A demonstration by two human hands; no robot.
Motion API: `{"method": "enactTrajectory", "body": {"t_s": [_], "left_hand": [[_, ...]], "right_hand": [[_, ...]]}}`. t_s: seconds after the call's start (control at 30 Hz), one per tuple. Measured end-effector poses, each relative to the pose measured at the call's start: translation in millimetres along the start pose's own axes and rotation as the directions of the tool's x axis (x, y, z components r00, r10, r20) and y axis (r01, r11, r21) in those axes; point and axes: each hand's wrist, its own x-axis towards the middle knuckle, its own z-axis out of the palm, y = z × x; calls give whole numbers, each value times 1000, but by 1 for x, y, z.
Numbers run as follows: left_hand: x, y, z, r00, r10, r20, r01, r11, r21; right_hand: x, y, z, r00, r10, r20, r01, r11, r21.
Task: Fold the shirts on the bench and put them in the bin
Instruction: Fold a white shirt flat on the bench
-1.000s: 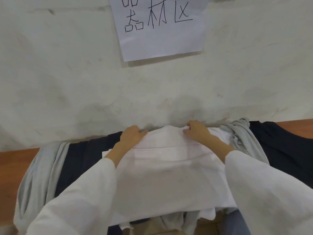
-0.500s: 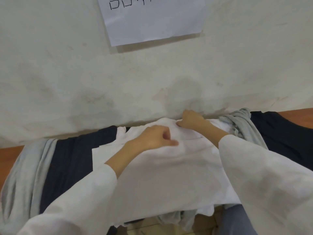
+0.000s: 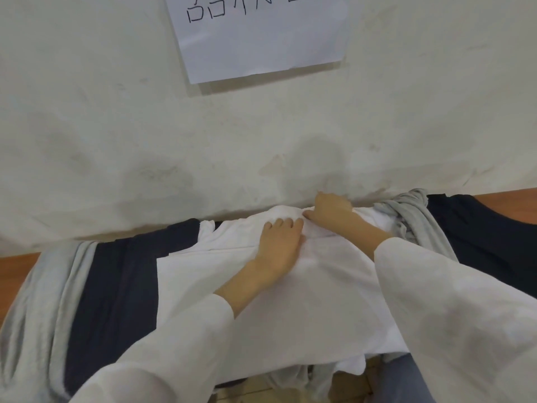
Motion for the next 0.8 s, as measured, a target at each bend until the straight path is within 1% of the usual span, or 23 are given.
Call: {"method": "enactTrajectory", "body": {"t_s": [0.07,0.1,0.13,0.17,0.2,0.23,0.27,0.3,0.33,0.37,0.4,0.43,0.47,0.5,0.53,0.57,0.63,0.7,0.73,0.77,0.8], "left_hand": [[7,-12,2,982,-174,-75,175,984,14],[11,-23,-3,960,-276,-53,277,961,15],[17,-39,-8,931,-365,6,365,930,41],[23,-56,-12,892,-442,99,435,897,78],[30,-74,-15,840,-499,215,490,866,96],[35,-89,-16,782,-527,334,534,842,78],[40,-101,-15,733,-516,443,562,826,33],[43,-107,-16,692,-500,520,600,800,-30],[45,-109,-17,657,-497,567,657,746,-108],[48,-109,-20,627,-501,596,707,688,-166],[51,-108,-24,610,-496,618,727,661,-188],[54,-107,-26,595,-484,641,724,670,-166],[56,-107,-28,584,-474,659,718,681,-147],[58,-108,-28,593,-468,655,715,680,-162],[61,-110,-27,608,-463,645,725,654,-214],[63,-112,-26,621,-469,627,746,600,-290],[65,-117,-25,629,-499,596,774,471,-422],[69,-120,-27,658,-550,514,744,367,-559],[70,-120,-29,669,-575,472,708,298,-640],[71,-120,-33,675,-579,457,659,195,-726],[71,-119,-39,676,-557,483,599,34,-800]], "right_hand": [[1,0,5,999,-9,-46,8,1000,-8],[2,0,6,996,-43,-72,41,999,-23],[6,-1,6,993,-84,-89,80,996,-49],[9,-1,5,989,-116,-87,111,992,-63],[13,-2,3,991,-124,-54,122,991,-47],[17,-3,1,994,-108,6,108,994,6],[22,-4,2,992,-79,99,71,994,79],[25,-6,3,979,-57,197,29,989,142],[29,-8,6,962,-42,271,-10,983,186],[34,-11,9,952,-22,306,-45,977,210],[38,-13,11,947,7,321,-83,971,225],[44,-14,16,943,31,333,-114,966,234],[52,-15,21,939,43,340,-135,958,252],[57,-16,26,941,46,334,-147,948,283],[60,-17,27,949,49,311,-157,929,334],[60,-20,26,961,51,272,-162,901,402],[57,-24,23,978,77,193,-167,846,507],[52,-27,16,987,135,89,-161,762,628],[48,-28,9,983,175,45,-157,701,696],[44,-28,2,978,206,22,-148,624,767],[41,-28,-4,973,228,18,-139,526,839]]}}
